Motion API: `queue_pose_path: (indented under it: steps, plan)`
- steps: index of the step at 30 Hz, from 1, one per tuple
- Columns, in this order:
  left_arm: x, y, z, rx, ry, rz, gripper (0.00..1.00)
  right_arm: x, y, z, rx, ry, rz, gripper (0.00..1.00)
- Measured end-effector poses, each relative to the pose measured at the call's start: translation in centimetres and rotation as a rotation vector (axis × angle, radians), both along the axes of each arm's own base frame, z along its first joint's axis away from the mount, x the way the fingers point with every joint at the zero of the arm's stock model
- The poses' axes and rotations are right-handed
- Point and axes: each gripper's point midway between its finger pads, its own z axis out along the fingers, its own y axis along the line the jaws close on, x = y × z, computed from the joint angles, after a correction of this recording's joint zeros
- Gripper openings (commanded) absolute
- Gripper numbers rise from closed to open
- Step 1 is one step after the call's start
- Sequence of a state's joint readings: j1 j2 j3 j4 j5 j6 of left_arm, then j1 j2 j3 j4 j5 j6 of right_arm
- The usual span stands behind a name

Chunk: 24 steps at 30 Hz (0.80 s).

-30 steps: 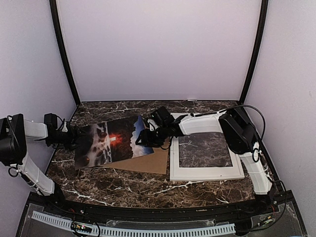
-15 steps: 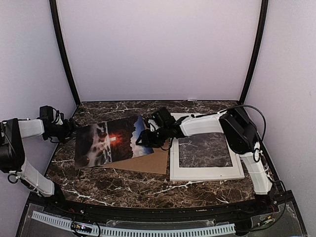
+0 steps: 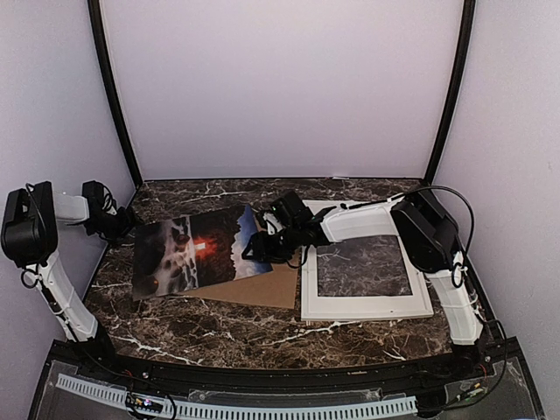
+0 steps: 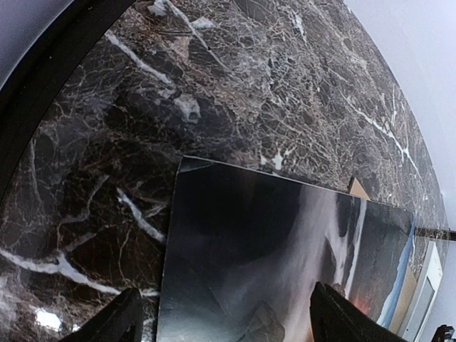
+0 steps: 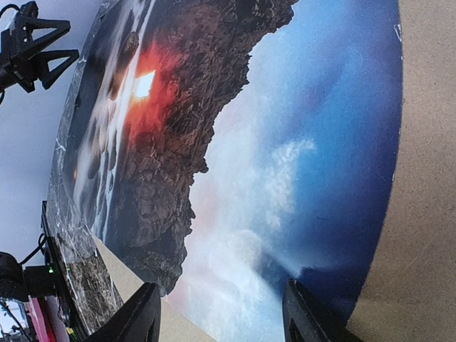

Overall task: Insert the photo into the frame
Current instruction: Pick up the photo from the backboard.

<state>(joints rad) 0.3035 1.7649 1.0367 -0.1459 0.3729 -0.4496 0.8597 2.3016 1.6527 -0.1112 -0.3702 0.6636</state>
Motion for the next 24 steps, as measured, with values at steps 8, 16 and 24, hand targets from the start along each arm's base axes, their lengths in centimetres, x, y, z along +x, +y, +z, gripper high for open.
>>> queue_pose_path:
  steps: [8, 16, 24]
  plan:
    - [0.2, 0.1, -1.3, 0.008, 0.037, -0.020, 0.79, 0.0, 0.0, 0.0, -0.001, -0.006, 0.006, 0.59]
    - [0.3, 0.0, -2.2, 0.009, 0.065, -0.053, 0.75, -0.1, 0.0, 0.0, 0.001, -0.006, 0.016, 0.59]
    - [0.1, -1.0, -2.1, -0.043, 0.060, -0.090, 0.69, -0.2, 0.0, 0.0, 0.004, -0.005, 0.018, 0.59]
